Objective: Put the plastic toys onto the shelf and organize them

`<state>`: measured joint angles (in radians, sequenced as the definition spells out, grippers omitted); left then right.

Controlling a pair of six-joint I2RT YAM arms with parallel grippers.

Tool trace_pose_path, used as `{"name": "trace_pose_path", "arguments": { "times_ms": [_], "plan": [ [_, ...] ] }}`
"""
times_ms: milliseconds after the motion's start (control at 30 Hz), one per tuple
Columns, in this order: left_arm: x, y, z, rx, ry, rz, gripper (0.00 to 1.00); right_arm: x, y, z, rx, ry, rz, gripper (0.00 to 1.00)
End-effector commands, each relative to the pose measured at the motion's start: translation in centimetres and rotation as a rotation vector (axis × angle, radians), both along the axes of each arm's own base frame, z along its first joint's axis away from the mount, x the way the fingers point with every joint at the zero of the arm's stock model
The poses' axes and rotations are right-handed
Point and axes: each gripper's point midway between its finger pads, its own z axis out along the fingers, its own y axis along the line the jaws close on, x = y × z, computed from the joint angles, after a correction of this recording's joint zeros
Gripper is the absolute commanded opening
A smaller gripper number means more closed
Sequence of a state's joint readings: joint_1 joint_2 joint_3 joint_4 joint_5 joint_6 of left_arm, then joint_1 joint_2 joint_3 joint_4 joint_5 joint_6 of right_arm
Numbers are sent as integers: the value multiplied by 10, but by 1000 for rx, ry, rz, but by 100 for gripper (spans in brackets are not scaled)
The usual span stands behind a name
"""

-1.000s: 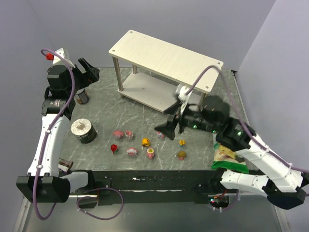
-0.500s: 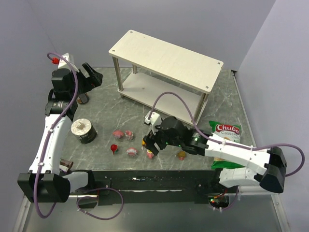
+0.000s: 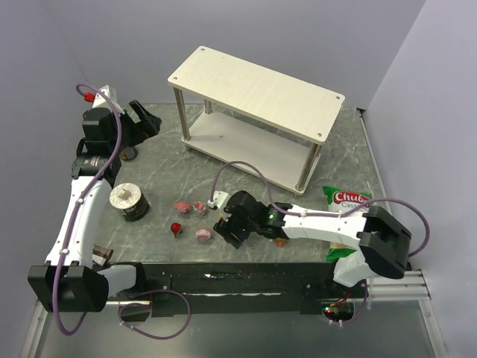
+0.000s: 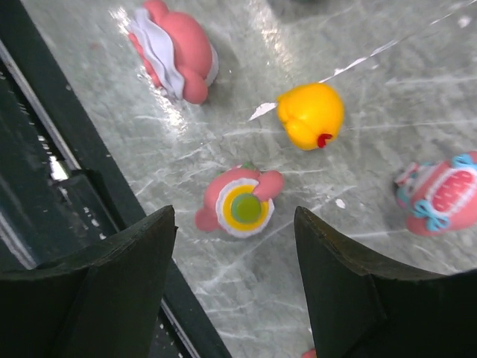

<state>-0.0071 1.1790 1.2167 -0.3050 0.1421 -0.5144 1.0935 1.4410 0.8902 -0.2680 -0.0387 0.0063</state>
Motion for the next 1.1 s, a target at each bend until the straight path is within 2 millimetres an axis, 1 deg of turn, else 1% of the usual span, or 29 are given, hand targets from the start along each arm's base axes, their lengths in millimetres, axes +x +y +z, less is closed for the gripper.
{"name": "trace_pose_path", "arguments": {
  "times_ms": [0,33,100,133,200,300,400,500,667,733,833,867,900,1000,1067],
  "plan": [
    [3,1,4,-16,-9,6,96,7,16,-3,1,-17,7,71],
    [4,2,3,-15,-1,12,96,9,15,-9,-16,-14,2,70],
    [5,2,3,-15,2,17,96,10,15,-12,-18,0,-32,70],
    [6,2,3,-15,4,17,96,10,15,-16,-26,9,-39,70],
    [7,3,1,-17,7,19,96,10,16,-20,-29,24,-58,71],
    [8,3,-2,-23,16,26,96,16,16,-31,-60,32,-116,71],
    [10,4,-2,-20,19,31,96,18,18,-35,-59,47,-150,71],
    [11,4,-2,-18,22,33,96,16,19,-40,-68,65,-166,68],
    [10,5,-5,-18,31,34,96,18,12,-46,-99,77,-221,63],
    [9,5,-8,-16,35,34,96,19,11,-48,-105,81,-246,60],
    [6,4,-10,-18,41,33,96,25,2,-49,-132,66,-330,54],
    [6,4,-11,-18,43,31,96,32,-8,-49,-164,30,-383,53],
    [5,4,-12,-18,45,31,96,35,-13,-49,-177,17,-414,52],
    [2,3,-15,-23,51,25,96,40,-30,-47,-209,-9,-534,51],
    [0,2,-17,-28,55,20,96,39,-33,-48,-203,5,-578,51]
  ]
}}
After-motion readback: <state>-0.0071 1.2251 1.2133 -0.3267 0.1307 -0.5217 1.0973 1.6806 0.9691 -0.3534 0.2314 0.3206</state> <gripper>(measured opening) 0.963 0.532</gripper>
